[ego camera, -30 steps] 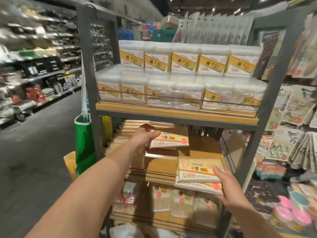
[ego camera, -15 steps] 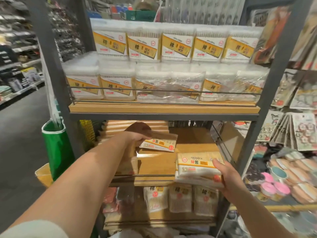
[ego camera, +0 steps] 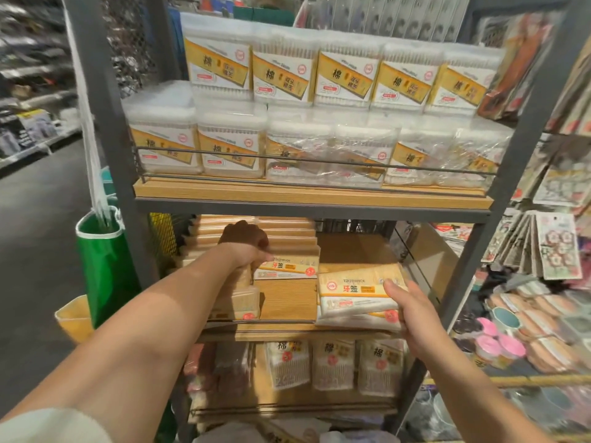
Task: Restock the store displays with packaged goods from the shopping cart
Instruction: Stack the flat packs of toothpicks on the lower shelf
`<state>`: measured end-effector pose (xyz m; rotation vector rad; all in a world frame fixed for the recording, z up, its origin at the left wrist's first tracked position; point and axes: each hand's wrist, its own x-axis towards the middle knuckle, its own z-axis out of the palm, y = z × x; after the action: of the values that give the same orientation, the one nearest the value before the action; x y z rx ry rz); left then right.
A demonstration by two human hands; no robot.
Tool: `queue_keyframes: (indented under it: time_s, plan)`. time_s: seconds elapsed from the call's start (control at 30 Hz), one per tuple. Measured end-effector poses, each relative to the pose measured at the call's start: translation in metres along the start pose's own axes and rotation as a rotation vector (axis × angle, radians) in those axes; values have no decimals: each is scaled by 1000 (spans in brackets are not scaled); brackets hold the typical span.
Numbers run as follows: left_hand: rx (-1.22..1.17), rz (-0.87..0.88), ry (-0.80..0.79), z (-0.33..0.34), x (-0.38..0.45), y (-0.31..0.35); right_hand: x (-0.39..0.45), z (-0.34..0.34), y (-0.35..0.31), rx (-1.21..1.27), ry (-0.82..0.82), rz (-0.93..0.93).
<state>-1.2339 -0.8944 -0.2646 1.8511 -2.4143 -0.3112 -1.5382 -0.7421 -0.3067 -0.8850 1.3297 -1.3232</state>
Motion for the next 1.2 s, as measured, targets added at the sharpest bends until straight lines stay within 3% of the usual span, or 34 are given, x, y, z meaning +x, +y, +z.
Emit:
queue_keyframes:
  time_s: [0.23,0.4,0.47,0.6,0.77,1.0,1.2]
  plan:
    - [-37,-96,83,3,-3,-7,3,-2,5,51,27,30]
    - [-380,-133,225,-6,-18,21,2,1,3,115,47,65]
    - [-567,-105,82,-6,-33,47,3,6,0,154,27,90]
    - [-687,68,-175,4,-50,81,6,19,-4,163,-18,128]
    - [-1238,-68,-455,21,-58,91,6,27,-8,228,-27,146]
    - [-1296,-57,-313,34,-66,90,10,33,-12,245,83,111]
    - [-1104,-55,-90,37,-80,75,23,22,-25,467,187,123]
